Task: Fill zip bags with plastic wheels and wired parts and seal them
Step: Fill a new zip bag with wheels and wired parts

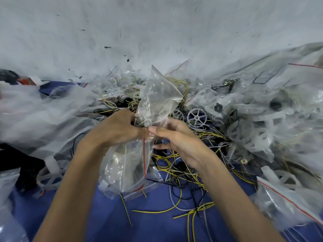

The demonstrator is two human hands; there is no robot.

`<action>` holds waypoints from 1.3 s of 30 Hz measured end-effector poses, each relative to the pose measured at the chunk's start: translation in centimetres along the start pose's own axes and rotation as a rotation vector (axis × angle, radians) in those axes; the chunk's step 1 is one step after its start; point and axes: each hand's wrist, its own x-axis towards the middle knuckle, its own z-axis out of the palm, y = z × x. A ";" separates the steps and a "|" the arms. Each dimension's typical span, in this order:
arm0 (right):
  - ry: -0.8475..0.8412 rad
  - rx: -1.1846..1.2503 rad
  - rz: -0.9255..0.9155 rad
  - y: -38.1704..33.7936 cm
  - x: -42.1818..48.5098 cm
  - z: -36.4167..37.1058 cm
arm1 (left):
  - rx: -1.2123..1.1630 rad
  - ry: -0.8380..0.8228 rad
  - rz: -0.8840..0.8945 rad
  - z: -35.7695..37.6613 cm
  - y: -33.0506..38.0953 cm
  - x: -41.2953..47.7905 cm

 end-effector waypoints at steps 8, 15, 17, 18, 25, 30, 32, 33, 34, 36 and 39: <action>-0.121 0.038 0.095 -1.2 -0.4 -0.2 | 0.081 -0.094 -0.029 -0.3 1.5 -0.8; 0.087 0.400 -0.014 -2.9 -0.9 -1.9 | 0.018 -0.169 0.007 -2.8 1.8 -2.0; 0.036 0.446 -0.028 -3.2 -1.3 -2.4 | 0.136 -0.124 0.002 -2.8 2.3 -1.9; 0.016 0.424 -0.032 -3.3 -1.5 -2.4 | 0.180 -0.116 0.007 -2.6 2.5 -1.9; 0.062 0.335 -0.045 -2.6 -0.9 -1.4 | 0.266 -0.037 0.037 -1.5 3.4 -1.7; -0.027 0.507 -0.146 -3.0 -1.2 -0.9 | 0.124 0.036 0.026 -1.1 3.8 -2.1; -0.109 0.514 -0.174 -3.1 -1.4 -0.3 | 0.089 0.062 0.060 -1.1 3.9 -2.1; -0.134 0.431 -0.178 -3.1 -1.5 0.1 | 0.089 0.075 0.068 -1.2 4.0 -2.2; -0.146 0.311 -0.185 -2.9 -1.5 0.4 | 0.097 0.078 0.064 -1.3 4.1 -2.3; -0.135 0.127 -0.172 -2.8 -1.5 0.9 | 0.118 0.045 0.048 -1.4 4.2 -2.5; -0.143 0.057 -0.124 -3.2 -1.6 0.9 | 0.150 0.005 0.023 -1.7 4.5 -3.2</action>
